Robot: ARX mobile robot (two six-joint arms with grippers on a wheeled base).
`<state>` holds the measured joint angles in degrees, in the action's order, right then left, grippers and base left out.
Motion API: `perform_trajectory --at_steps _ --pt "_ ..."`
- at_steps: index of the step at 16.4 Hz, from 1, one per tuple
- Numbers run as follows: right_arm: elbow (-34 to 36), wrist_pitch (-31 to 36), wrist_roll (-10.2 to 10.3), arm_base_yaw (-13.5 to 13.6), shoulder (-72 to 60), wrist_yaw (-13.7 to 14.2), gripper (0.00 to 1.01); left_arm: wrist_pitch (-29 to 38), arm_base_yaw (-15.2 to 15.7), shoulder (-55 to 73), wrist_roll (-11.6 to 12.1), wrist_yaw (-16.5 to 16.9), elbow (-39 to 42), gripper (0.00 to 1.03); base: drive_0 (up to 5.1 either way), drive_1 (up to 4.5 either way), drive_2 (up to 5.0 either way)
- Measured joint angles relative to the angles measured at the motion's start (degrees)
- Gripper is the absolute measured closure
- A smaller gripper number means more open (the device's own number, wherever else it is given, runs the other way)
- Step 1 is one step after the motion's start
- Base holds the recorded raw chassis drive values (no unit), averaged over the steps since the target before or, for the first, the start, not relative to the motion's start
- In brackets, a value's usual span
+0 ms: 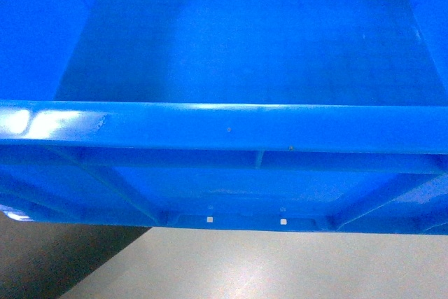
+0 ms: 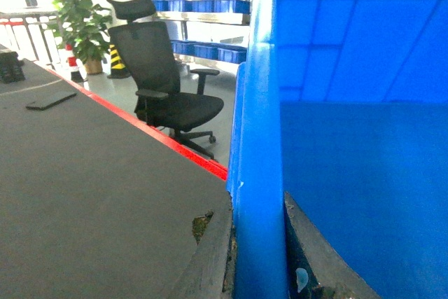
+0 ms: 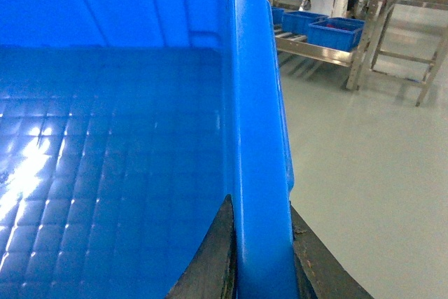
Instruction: Place box next to blue box on left shelf
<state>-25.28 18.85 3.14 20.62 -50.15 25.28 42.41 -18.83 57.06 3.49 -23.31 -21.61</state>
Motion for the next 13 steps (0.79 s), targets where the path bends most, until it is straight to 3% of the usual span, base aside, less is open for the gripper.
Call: perform_trajectory --at_steps 13 --pt "0.0 -0.02 0.0 0.0 0.0 0.0 0.92 0.0 0.0 0.0 -0.02 -0.02 0.0 0.92 -1.4 -1.4 -1.4"
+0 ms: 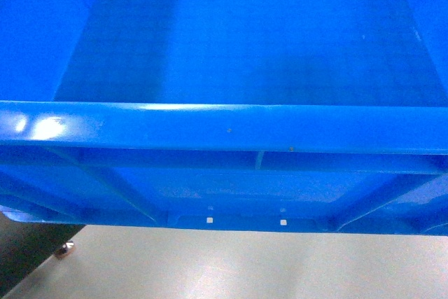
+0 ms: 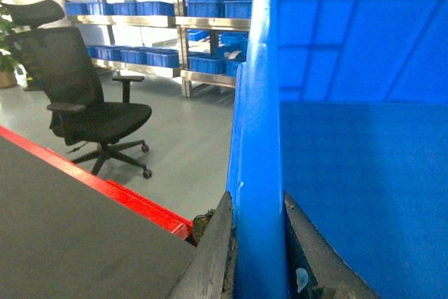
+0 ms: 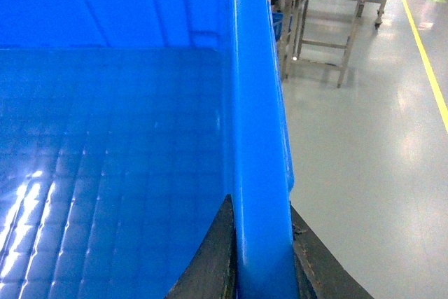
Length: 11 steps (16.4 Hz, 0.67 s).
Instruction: Place box next to blue box on left shelf
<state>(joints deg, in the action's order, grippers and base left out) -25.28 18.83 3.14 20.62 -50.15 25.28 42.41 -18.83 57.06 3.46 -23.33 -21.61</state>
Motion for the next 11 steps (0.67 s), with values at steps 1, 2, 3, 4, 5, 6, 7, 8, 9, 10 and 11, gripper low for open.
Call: perform_trajectory --at_steps 1,2,3,4,5,6,7,8,9,10,11 --pt "0.0 0.02 0.0 0.0 0.0 0.0 0.92 0.02 0.0 0.0 0.0 0.0 0.0 0.92 -1.4 -1.38 -1.4" --pt "0.0 0.04 0.0 0.0 0.0 0.0 0.92 0.02 0.0 0.0 0.0 0.0 0.0 0.92 -1.4 -1.38 -1.4" --pt "0.0 0.02 0.02 0.0 0.0 0.0 0.92 0.0 0.0 0.0 0.0 0.0 0.0 0.92 -1.4 -1.38 -1.4" --pt "0.0 0.02 0.0 0.0 0.0 0.0 0.92 0.0 0.0 0.0 0.0 0.0 0.0 0.92 -1.4 -1.38 -1.4" --pt "0.0 0.04 0.0 0.0 0.0 0.02 0.92 0.02 0.0 0.0 0.0 0.02 0.0 0.92 -1.4 -1.38 -1.4" --pt "0.0 0.0 0.0 0.0 0.0 0.02 0.92 0.02 0.0 0.0 0.0 0.02 0.0 0.92 -1.4 -1.38 -1.4" --pt "0.0 0.0 0.0 0.0 0.0 0.02 0.92 0.0 0.0 0.0 0.0 0.02 0.0 0.92 -1.4 -1.38 -1.4" --pt "0.0 0.02 0.0 0.0 0.0 0.0 0.92 0.0 0.0 0.0 0.0 0.0 0.0 0.92 -1.4 -1.38 -1.4" --pt "0.0 0.02 0.0 0.0 0.0 0.02 0.92 0.02 0.0 0.0 0.0 0.0 0.0 0.92 -1.4 -1.38 -1.4" --pt "0.0 0.02 0.0 0.0 0.0 0.0 0.92 0.02 0.0 0.0 0.0 0.0 0.0 0.92 -1.4 -1.38 -1.4" --pt "0.0 0.02 0.0 0.0 0.0 0.0 0.92 0.02 0.0 0.0 0.0 0.0 0.0 0.92 -1.4 -1.38 -1.4"
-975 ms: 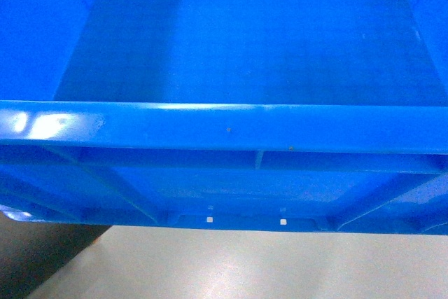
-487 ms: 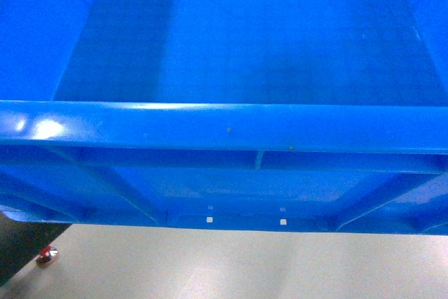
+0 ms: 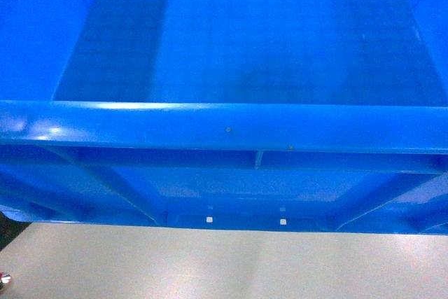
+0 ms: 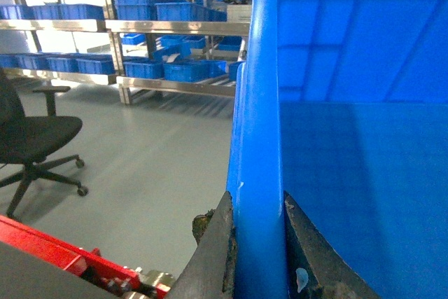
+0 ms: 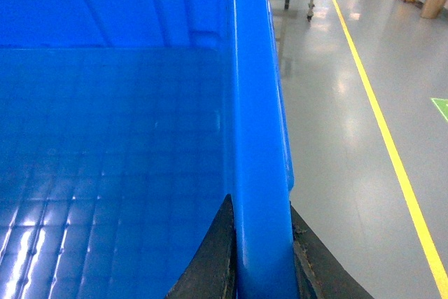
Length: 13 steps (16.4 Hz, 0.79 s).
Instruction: Place box next to blue box on left shelf
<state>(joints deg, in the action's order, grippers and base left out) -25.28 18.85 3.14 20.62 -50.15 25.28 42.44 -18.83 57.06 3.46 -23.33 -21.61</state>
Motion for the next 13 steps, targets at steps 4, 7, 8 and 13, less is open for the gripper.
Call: perform_trajectory --at_steps 4,7,8,13 --pt "0.0 -0.09 0.0 0.0 0.0 0.02 0.92 -0.02 0.0 0.0 0.0 0.0 0.0 0.92 -1.4 -1.38 -1.4" --pt "0.0 0.02 0.0 0.0 0.0 0.02 0.92 0.0 0.0 0.0 0.0 0.0 0.0 0.92 -1.4 -1.38 -1.4" --pt "0.0 0.0 0.0 0.0 0.0 0.0 0.92 -0.02 0.0 0.0 0.0 0.0 0.0 0.92 -1.4 -1.38 -1.4" --pt "0.0 0.0 0.0 0.0 0.0 0.02 0.92 -0.02 0.0 0.0 0.0 0.0 0.0 0.92 -1.4 -1.38 -1.4"
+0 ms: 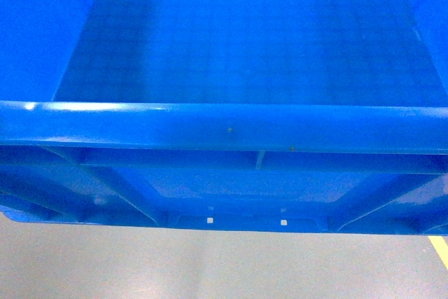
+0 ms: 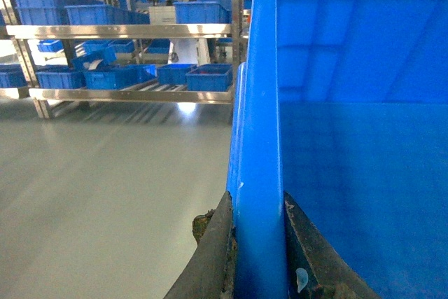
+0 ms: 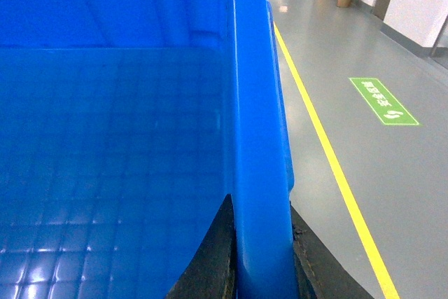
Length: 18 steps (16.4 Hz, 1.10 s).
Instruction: Place box next to blue box on left shelf
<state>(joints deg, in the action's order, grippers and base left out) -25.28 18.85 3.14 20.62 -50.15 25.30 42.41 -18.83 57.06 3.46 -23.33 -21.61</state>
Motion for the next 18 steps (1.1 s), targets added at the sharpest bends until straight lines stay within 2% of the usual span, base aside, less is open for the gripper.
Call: perform_trajectory --at_steps 4,18 --pt "0.0 -0.17 -0.02 -0.02 0.02 0.31 0.92 0.0 -0.13 0.02 0.0 -0.02 0.0 0.92 -1.4 -1.38 -1.4" --pt "0.17 0.0 -0.09 0.0 0.0 0.2 0.92 -0.22 -0.09 -0.02 0.04 -0.11 0.09 0.92 0.1 4.11 -4.0"
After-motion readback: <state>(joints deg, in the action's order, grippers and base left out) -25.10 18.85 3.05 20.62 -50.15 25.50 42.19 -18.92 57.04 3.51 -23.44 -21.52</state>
